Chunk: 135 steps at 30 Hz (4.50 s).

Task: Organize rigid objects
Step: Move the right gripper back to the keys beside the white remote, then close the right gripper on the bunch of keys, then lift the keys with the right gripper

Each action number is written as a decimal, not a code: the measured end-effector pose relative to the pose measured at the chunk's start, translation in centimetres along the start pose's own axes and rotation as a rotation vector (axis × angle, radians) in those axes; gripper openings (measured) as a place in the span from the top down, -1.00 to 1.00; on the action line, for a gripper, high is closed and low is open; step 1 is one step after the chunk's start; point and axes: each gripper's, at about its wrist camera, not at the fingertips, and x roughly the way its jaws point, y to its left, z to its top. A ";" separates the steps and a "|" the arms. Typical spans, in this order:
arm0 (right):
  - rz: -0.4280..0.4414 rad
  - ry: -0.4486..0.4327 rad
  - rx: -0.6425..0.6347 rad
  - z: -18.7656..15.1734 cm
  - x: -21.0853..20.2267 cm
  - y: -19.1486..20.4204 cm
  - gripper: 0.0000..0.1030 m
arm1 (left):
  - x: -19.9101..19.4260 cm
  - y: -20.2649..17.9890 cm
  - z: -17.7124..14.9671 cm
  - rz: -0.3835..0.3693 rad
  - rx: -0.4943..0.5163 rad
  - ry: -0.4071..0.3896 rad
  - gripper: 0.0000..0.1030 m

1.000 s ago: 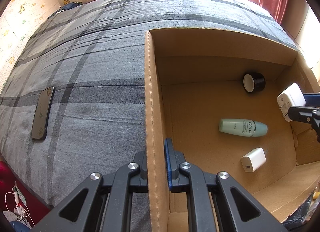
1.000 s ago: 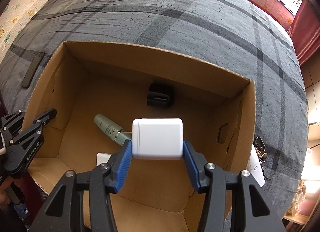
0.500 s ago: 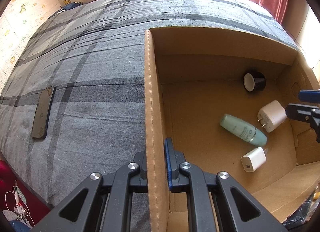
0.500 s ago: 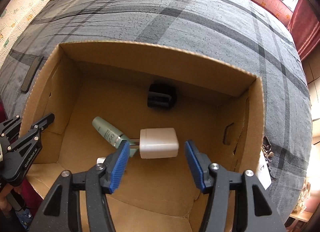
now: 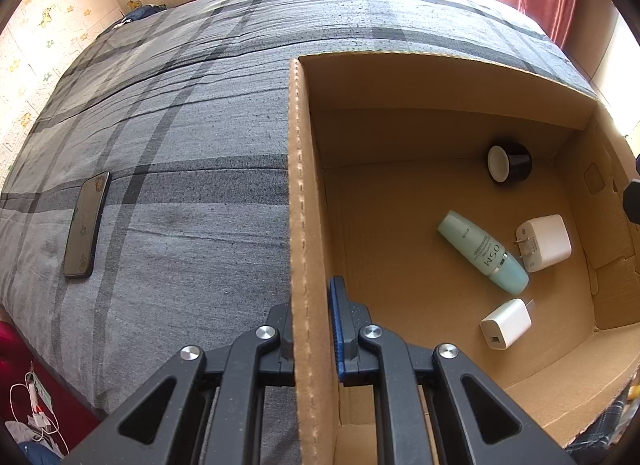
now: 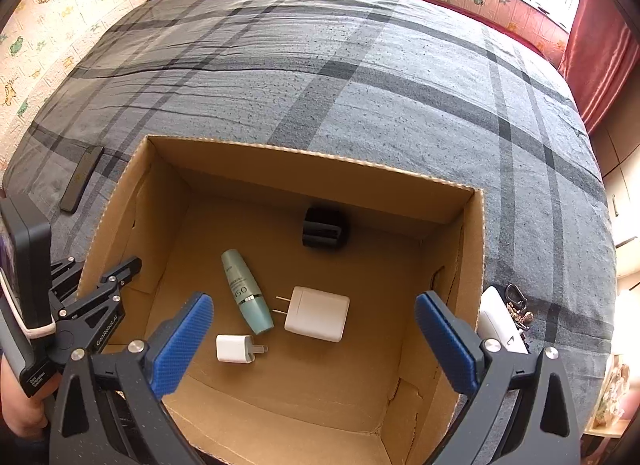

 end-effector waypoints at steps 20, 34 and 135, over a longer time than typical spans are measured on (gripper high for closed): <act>-0.098 -0.057 0.078 -0.8 -4.9 -7.6 -0.99 | 0.2 0.0 -0.1 0.000 -0.001 0.000 0.77; -0.159 -0.026 0.186 -2.7 -4.8 -15.6 -0.99 | 0.2 -0.1 -0.2 0.002 0.003 -0.004 0.77; -0.148 0.121 0.416 -3.3 4.5 -24.8 0.30 | 0.2 0.1 -0.2 -0.005 0.002 -0.002 0.77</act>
